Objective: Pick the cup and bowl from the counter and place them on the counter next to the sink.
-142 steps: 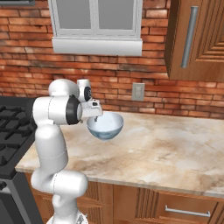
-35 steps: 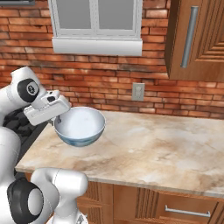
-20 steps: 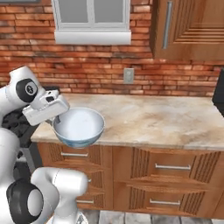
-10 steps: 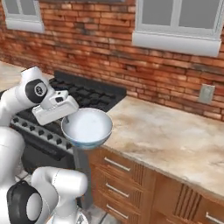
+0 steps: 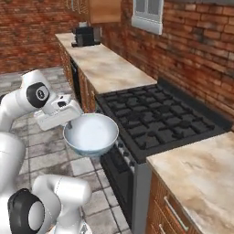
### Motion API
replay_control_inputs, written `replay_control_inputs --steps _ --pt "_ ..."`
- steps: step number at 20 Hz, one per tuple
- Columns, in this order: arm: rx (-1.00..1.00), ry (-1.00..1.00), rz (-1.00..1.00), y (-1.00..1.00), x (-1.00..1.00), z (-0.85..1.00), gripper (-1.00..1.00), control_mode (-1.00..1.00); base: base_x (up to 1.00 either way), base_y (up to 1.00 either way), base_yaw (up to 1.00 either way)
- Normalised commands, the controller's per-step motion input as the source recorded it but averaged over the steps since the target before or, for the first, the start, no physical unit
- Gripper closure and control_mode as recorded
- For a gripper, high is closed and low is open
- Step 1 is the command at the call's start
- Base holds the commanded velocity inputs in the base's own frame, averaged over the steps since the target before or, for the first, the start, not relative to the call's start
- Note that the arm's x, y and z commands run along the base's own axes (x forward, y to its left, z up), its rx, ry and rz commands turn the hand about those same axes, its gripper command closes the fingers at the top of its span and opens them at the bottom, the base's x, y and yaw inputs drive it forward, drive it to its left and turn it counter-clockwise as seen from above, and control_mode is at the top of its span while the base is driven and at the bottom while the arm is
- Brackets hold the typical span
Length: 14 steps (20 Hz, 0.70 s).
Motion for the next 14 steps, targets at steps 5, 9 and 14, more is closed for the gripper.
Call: replay_control_inputs --steps 5,9,14 --pt "0.00 0.00 0.00 0.00 0.00 0.00 1.00 1.00 -0.08 0.08 0.92" --pt "0.00 0.00 0.00 0.00 0.00 0.00 1.00 1.00 -0.05 0.00 0.89" --pt "0.00 0.00 0.00 0.00 0.00 0.00 1.00 1.00 0.32 -0.18 0.67"
